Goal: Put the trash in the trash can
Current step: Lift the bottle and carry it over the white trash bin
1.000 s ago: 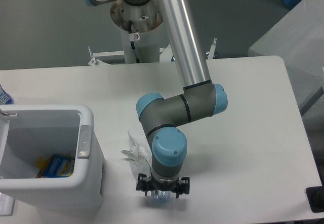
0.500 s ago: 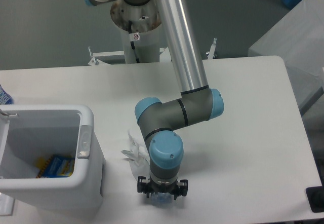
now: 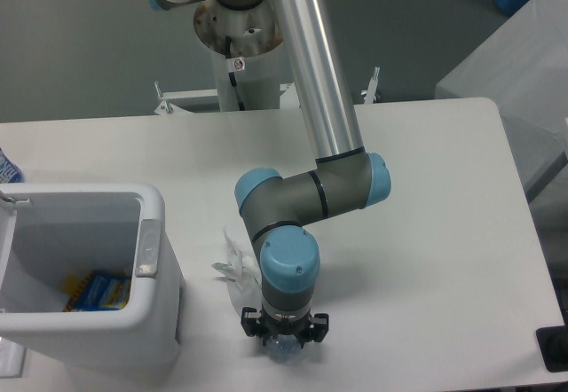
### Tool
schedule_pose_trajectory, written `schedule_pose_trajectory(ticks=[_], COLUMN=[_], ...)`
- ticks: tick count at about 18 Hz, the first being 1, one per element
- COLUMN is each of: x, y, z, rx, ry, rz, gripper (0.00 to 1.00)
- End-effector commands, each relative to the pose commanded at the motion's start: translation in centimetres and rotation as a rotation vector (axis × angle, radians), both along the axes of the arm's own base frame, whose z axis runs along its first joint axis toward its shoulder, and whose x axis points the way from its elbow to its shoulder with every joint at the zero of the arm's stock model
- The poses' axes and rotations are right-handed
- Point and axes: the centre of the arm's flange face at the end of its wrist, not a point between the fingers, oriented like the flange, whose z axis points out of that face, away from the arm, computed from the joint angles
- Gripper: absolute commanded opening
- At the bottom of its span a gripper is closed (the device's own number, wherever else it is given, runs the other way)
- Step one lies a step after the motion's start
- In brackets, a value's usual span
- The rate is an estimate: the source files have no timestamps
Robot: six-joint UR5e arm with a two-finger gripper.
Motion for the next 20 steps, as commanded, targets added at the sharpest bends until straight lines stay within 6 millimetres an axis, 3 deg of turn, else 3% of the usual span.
schedule_pose_trajectory(ticks=[3, 7, 10, 12, 14, 20], x=[-0.8, -3.3, -5.1, -6.2, -7.1, -7.7], y=[-0.1, -0.8, -0.9, -1.2, -2.2, -3.1], z=[2.0, 7.7, 14.0, 20.4, 25.4, 34.9], rx=[0.026, 0.108, 0.223, 0.376, 0.558, 0.790], ry=[0.018, 0.087, 0.128, 0.169, 0.200, 0.235], rz=[-0.002, -0.018, -0.009, -0.014, -0.038, 0.026], gripper=[0.60, 0.60, 0.60, 0.60, 0.60, 0.60])
